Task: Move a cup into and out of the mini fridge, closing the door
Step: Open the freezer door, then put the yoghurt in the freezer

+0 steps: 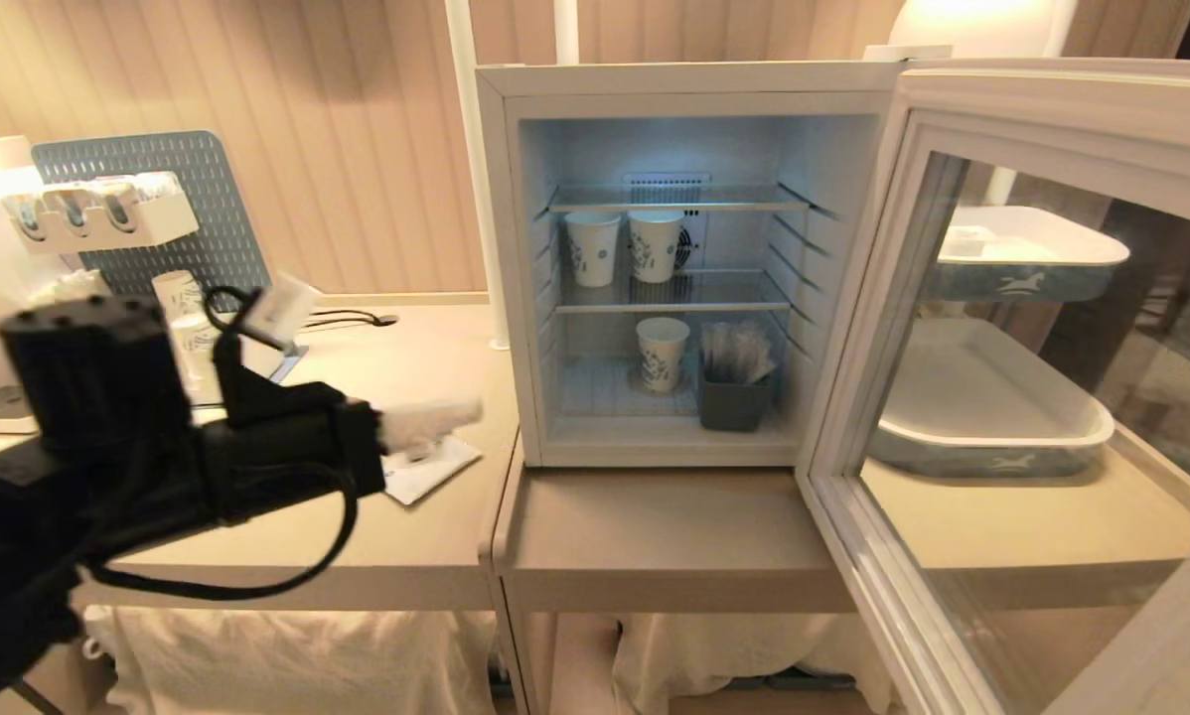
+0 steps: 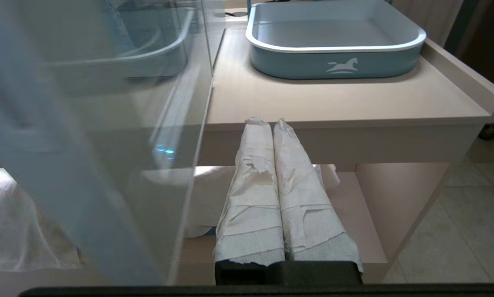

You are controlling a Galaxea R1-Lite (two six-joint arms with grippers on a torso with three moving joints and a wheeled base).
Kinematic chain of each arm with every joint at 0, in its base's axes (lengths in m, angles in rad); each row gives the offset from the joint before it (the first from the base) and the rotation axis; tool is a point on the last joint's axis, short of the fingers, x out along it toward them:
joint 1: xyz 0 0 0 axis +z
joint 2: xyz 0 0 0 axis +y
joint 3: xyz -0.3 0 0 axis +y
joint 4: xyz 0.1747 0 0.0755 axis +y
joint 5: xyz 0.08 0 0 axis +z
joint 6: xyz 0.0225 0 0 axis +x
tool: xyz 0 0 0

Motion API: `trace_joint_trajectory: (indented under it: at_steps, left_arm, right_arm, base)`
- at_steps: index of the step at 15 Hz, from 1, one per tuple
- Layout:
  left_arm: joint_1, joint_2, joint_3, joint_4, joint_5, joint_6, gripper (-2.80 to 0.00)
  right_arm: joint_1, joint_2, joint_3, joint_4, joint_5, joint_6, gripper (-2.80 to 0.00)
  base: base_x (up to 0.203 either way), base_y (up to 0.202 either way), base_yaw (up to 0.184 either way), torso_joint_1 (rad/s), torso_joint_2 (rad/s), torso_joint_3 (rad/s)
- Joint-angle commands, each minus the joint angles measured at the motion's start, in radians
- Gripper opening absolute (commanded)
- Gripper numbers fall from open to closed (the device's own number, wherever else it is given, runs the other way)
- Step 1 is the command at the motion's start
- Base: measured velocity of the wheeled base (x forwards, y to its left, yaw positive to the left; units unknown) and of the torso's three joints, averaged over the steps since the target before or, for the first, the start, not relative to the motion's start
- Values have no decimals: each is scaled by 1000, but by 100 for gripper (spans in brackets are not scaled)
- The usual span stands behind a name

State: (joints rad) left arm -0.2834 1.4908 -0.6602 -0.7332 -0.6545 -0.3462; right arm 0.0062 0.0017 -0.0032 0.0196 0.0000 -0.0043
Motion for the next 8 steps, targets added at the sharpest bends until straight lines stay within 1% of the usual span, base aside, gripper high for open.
trace_joint_trajectory:
  at_steps: [1, 2, 3, 4, 5, 6, 7, 8]
  left_arm:
    - [89, -333, -110, 394, 45, 20, -280]
    - [133, -446, -223, 692, 76, 37, -280]
    - [171, -556, -359, 938, 106, 50, -280]
    - [201, -673, -481, 1161, 135, 62, -280]
    - [223, -771, -606, 1365, 157, 72, -280]
    - [237, -836, -726, 1543, 173, 79, -280]
    - [242, -883, -856, 1733, 188, 84, -280]
    - [236, -920, -949, 1885, 203, 88, -280]
  right_arm:
    - [0, 1, 0, 0, 0, 0, -280]
    - [0, 1, 0, 0, 0, 0, -280]
    - [0, 1, 0, 0, 0, 0, -280]
    - [0, 1, 0, 0, 0, 0, -280]
    - [0, 1, 0, 0, -1, 0, -280]
    - [0, 1, 0, 0, 0, 0, -280]
    - [0, 1, 0, 0, 0, 0, -280]
    - [0, 1, 0, 0, 0, 0, -280]
  base:
    - [0, 0, 0, 0, 0, 0]
    - [0, 0, 0, 0, 0, 0]
    - [0, 0, 0, 0, 0, 0]
    - [0, 0, 0, 0, 0, 0]
    - [0, 0, 0, 0, 0, 0]
    - [0, 0, 0, 0, 0, 0]
    - [0, 0, 0, 0, 0, 0]
    - [0, 0, 0, 0, 0, 0]
